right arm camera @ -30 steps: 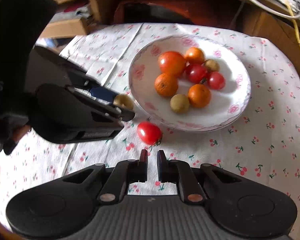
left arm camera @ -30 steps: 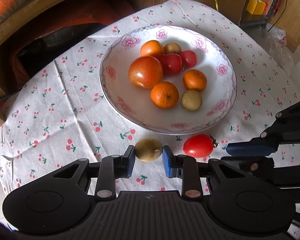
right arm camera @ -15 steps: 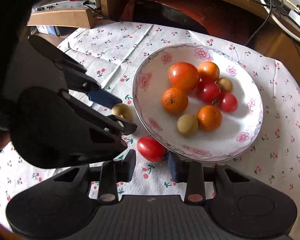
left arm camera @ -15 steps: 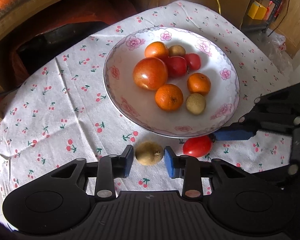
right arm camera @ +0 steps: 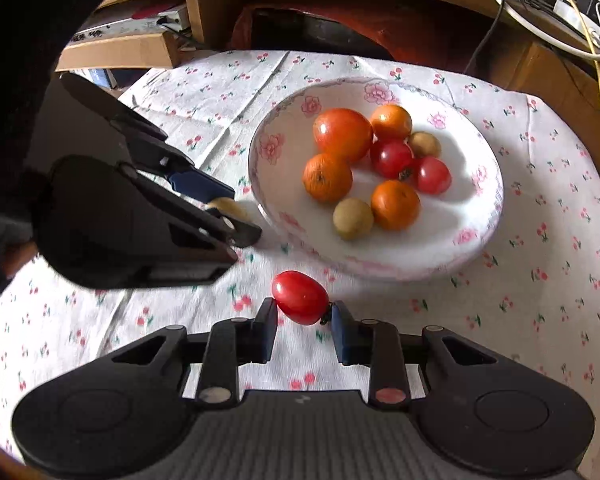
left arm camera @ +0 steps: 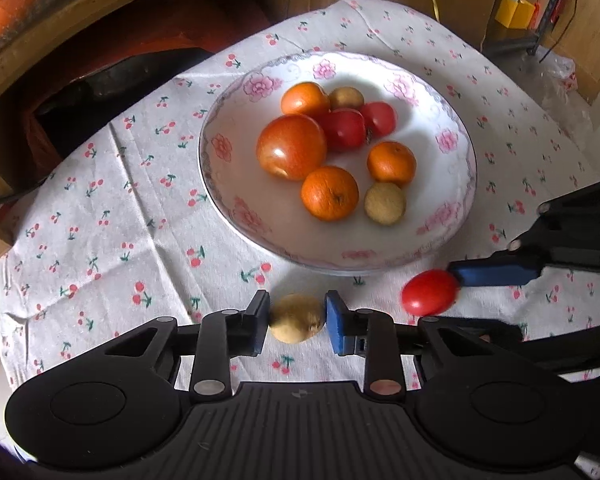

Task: Organize fruits
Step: 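Grasp the red plum tomato with the right tool, then carry the yellow fruit with the left tool while the right tool carries the red tomato to the bowl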

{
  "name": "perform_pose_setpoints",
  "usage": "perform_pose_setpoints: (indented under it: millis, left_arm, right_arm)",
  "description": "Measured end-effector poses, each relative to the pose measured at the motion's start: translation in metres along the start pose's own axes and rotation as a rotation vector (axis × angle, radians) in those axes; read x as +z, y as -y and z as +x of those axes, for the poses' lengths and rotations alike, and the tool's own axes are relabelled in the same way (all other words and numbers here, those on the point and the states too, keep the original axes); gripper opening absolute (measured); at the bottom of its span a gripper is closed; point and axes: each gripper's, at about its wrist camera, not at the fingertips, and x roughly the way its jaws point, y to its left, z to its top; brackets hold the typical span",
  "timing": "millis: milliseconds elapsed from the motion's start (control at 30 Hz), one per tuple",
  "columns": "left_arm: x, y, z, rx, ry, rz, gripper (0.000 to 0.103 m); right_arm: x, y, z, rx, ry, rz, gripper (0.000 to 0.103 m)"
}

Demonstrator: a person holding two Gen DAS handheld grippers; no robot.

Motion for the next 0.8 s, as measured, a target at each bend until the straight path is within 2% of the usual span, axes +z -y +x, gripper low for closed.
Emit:
perform_pose_setpoints:
  millis: [400, 633, 800]
  left_arm:
    - [-0.029, 0.014, -0.012, 0.038, -0.027, -0.016, 0.037]
    - [-0.03, 0.022, -0.011, 0.045, -0.019, -0.05, 0.038]
    - [-0.03, 0.034, -0.011, 0.057, -0.009, -0.026, 0.037]
  right_arm:
    - [-0.025, -0.011, -0.024, -0.011, -0.019, -0.013, 0.03]
    - [-0.031, -0.011, -0.028, -0.015, -0.015, -0.019, 0.03]
    - [-0.037, -0.01, -0.029, -0.025, -0.005, -0.042, 0.03]
